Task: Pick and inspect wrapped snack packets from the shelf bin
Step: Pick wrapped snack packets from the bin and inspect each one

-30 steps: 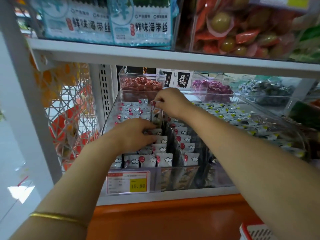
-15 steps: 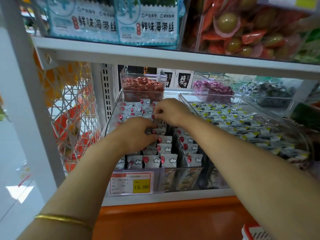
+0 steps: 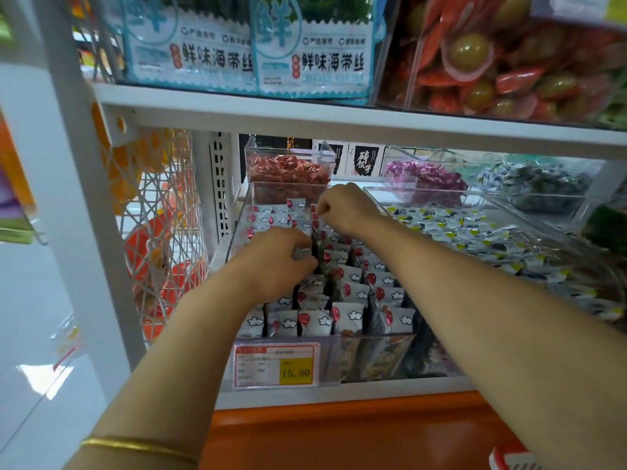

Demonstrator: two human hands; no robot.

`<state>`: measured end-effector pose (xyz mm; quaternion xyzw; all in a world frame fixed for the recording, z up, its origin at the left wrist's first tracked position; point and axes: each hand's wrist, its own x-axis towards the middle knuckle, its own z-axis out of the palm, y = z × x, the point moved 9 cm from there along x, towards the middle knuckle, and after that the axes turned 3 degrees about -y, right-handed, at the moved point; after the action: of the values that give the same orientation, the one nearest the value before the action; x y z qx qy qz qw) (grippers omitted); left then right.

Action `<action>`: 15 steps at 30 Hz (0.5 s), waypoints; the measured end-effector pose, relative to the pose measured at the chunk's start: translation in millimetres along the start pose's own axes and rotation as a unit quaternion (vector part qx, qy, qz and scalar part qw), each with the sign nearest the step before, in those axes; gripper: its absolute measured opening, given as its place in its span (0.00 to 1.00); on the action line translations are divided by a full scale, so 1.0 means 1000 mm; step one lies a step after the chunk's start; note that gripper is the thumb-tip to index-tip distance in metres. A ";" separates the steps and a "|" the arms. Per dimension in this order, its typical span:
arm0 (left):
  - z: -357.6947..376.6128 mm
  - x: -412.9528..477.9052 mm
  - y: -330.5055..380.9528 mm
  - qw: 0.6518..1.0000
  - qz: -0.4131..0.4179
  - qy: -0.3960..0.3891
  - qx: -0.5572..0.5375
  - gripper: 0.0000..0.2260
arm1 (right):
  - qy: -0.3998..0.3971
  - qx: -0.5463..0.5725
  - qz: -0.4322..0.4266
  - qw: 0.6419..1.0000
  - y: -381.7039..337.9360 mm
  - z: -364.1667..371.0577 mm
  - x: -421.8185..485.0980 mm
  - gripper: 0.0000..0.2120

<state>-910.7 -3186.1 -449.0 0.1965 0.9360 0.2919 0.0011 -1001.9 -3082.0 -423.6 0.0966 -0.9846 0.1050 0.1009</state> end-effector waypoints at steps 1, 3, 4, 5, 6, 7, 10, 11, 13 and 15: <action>0.000 0.000 0.001 1.000 0.002 0.002 0.001 0.18 | -0.010 -0.031 -0.001 0.999 -0.001 0.006 0.002 0.09; -0.001 -0.001 0.001 1.000 0.003 0.004 0.002 0.18 | -0.025 -0.071 0.004 0.997 -0.001 0.013 0.005 0.06; -0.001 -0.001 0.001 1.000 0.003 0.003 0.001 0.18 | -0.032 -0.070 0.004 0.997 0.000 0.014 0.005 0.06; -0.001 -0.001 0.001 1.000 0.001 0.003 -0.001 0.19 | -0.041 -0.056 0.002 0.998 0.000 0.014 0.004 0.09; -0.002 -0.002 0.001 1.000 -0.001 0.005 -0.003 0.19 | -0.048 -0.037 -0.002 0.998 -0.001 0.012 0.002 0.12; -0.003 -0.002 0.001 1.000 -0.003 0.009 -0.005 0.20 | -0.042 -0.016 -0.005 0.999 -0.001 0.006 0.000 0.15; -0.008 -0.004 0.002 1.000 -0.010 0.026 -0.014 0.20 | 0.057 0.046 -0.008 0.997 0.001 -0.022 -0.012 0.15; -0.009 -0.005 0.003 0.999 -0.009 0.035 -0.014 0.20 | 0.070 0.060 -0.010 0.996 0.002 -0.027 -0.018 0.13; -0.013 -0.009 0.006 0.998 -0.010 0.055 -0.014 0.20 | 0.049 0.052 -0.024 0.997 0.000 -0.025 -0.028 0.10; -0.019 -0.015 0.009 0.996 -0.010 0.082 -0.013 0.20 | 0.082 0.060 -0.030 0.994 0.002 -0.032 -0.041 0.08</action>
<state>-895.2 -3194.9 -430.0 0.1624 0.9309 0.3193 -0.0705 -956.7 -3066.0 -402.0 0.1231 -0.9615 0.1681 0.1790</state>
